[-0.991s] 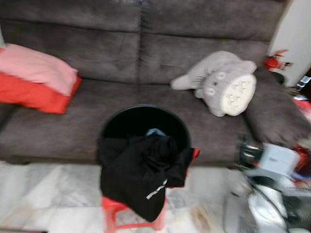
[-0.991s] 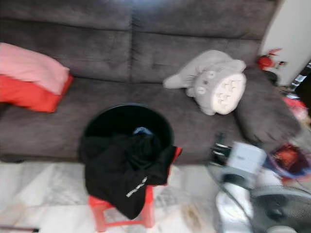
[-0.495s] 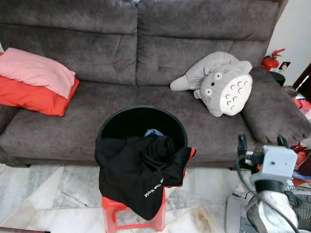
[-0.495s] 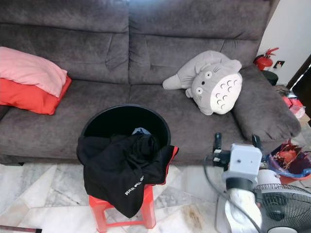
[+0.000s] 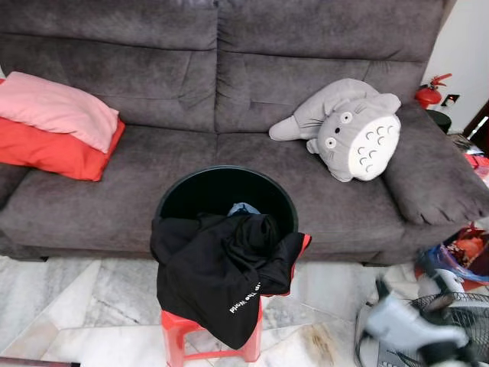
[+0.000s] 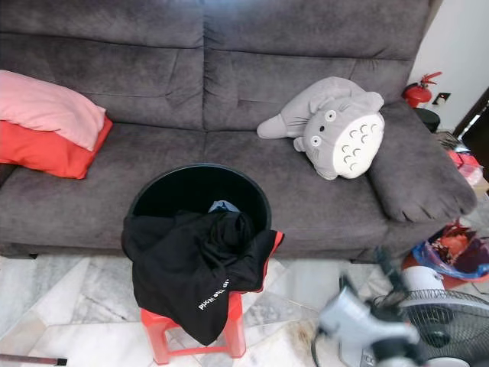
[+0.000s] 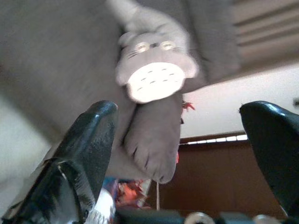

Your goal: Hang hanger

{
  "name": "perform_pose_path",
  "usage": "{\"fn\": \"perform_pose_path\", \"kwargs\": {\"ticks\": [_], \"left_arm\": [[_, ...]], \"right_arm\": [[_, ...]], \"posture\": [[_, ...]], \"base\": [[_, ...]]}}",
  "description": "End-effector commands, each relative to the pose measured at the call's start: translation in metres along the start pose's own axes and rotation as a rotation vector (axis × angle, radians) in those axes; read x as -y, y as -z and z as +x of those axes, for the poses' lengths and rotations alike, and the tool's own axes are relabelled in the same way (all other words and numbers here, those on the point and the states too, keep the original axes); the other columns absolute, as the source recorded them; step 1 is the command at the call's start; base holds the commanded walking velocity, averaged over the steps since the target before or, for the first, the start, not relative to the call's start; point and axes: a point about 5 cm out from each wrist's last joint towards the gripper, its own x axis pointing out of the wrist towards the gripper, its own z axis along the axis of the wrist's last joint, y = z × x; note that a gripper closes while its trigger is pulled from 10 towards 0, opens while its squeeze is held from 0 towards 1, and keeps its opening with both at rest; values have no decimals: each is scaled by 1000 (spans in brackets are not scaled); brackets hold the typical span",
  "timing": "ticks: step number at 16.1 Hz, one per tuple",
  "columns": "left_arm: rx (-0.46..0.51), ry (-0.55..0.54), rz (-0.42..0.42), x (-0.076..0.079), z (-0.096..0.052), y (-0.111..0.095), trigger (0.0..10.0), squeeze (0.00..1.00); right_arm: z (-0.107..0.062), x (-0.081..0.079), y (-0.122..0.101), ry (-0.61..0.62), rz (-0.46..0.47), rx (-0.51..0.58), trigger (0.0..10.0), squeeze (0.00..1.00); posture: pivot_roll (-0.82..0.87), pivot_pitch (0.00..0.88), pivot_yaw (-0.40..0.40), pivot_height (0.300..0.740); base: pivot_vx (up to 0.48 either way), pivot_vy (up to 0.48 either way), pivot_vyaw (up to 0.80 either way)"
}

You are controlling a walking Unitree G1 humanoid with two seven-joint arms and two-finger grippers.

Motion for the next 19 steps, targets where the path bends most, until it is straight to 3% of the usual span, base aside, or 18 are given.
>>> {"fn": "perform_pose_path", "kwargs": {"ticks": [1,3,6,8,10,11,15,19], "left_arm": [[-42,51,-6,15,-1,10,10000,0],[-41,49,-5,14,-1,10,10000,0],[-42,46,-4,12,-1,11,10000,0],[-42,45,-4,11,-2,11,10000,0],[-41,43,-6,9,-2,11,10000,0],[-37,39,-9,7,-2,10,10000,0],[-28,26,-15,3,-1,8,10000,0],[-26,20,-13,3,-1,7,10000,0]], "right_arm": [[-1,-12,4,-46,-56,-2,10000,0],[2,-26,9,-85,-84,-17,10000,0],[12,-59,21,-167,-158,-18,10000,0],[13,-63,22,-177,-165,-13,10000,0],[15,-78,23,-220,-223,25,10000,0],[21,-88,23,-227,-302,76,10000,0],[42,-99,28,-205,-415,151,10000,0],[64,-90,4,-95,-399,283,10000,0]], "posture": [[-145,161,-71,740],[-142,159,-69,740],[-134,146,-62,740],[-133,146,-62,740],[-126,146,-54,740],[-120,147,-48,740],[-101,153,-43,740],[-94,158,-33,740]], "base": [[0,0,0],[0,0,0],[0,0,0],[0,0,0],[0,0,0],[0,0,0],[0,0,0],[0,0,0]]}}
